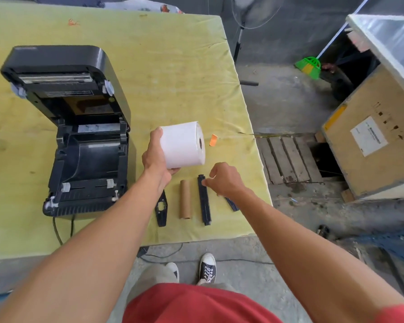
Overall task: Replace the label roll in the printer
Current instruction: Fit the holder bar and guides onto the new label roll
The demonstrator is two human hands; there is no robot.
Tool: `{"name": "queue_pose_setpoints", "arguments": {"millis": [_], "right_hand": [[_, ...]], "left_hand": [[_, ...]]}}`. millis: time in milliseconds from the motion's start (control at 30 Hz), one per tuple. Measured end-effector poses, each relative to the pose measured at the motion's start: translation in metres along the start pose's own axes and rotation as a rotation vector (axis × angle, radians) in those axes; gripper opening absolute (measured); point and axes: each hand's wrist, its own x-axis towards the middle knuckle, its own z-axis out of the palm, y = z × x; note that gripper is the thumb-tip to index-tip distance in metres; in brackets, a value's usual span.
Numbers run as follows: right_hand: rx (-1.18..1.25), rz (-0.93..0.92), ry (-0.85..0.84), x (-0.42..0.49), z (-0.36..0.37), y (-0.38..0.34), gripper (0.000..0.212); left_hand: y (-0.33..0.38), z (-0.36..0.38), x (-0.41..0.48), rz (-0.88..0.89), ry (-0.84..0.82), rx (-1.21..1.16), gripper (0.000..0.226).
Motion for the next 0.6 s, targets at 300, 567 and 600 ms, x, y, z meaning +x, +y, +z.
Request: {"name": "queue_pose_setpoints", "arguments": {"millis": [300, 567, 600], "right_hand": [[-0.006, 0.05, -0.039, 0.013, 0.023, -0.005, 0.038], [0.862, 0.173, 0.449, 0.022, -0.066, -0.044, 0.015], [0.994, 0.177, 0.505, 0.021, -0.076, -0.051, 0.014]], "left_hand": [[0.015, -0.017, -0.004, 0.059, 0.028, 0.026, 0.027], [0.052, -0.018, -0.012, 0.062, 0.057, 0.008, 0.035], [0.057, -0.019, -0.013, 0.061, 0.05, 0.013, 0.035]]}}
